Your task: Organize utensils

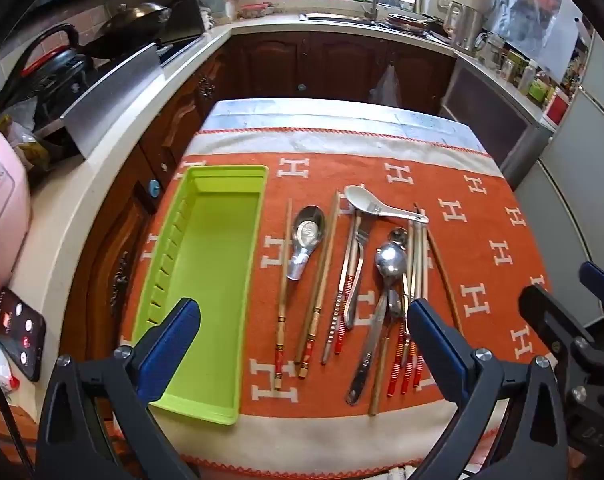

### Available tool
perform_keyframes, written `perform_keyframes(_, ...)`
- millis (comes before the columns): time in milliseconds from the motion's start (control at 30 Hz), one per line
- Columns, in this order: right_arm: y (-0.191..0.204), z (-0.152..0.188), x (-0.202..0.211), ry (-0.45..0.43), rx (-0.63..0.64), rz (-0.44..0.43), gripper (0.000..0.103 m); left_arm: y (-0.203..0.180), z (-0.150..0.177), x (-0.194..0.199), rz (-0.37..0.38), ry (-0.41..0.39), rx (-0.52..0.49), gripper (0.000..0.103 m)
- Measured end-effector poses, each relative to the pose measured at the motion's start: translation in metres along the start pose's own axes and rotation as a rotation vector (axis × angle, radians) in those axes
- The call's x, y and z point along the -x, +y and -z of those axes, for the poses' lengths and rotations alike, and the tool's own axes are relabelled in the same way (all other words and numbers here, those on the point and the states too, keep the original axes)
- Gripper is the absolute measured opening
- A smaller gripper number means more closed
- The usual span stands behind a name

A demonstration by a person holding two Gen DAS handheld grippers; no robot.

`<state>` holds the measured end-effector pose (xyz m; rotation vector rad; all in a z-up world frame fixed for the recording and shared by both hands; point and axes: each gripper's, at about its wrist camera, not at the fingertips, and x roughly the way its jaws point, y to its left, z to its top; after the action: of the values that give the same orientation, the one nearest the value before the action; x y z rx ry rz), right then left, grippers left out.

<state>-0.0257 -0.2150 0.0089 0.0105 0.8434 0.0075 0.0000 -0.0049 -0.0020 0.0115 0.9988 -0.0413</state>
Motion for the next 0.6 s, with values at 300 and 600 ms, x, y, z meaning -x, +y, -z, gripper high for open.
perform_keyframes(300, -0.007, 0.002, -0.011, 0.025, -0.008, -0.026, 0.095, -0.002, 0.002, -0.005, 0.039, 0.022, 0.043, 0.102)
perform_keyframes(600, -0.007, 0.004, -0.010, 0.035, -0.007, -0.052, 0.085, -0.006, 0.003, -0.007, 0.021, 0.049, 0.044, 0.102)
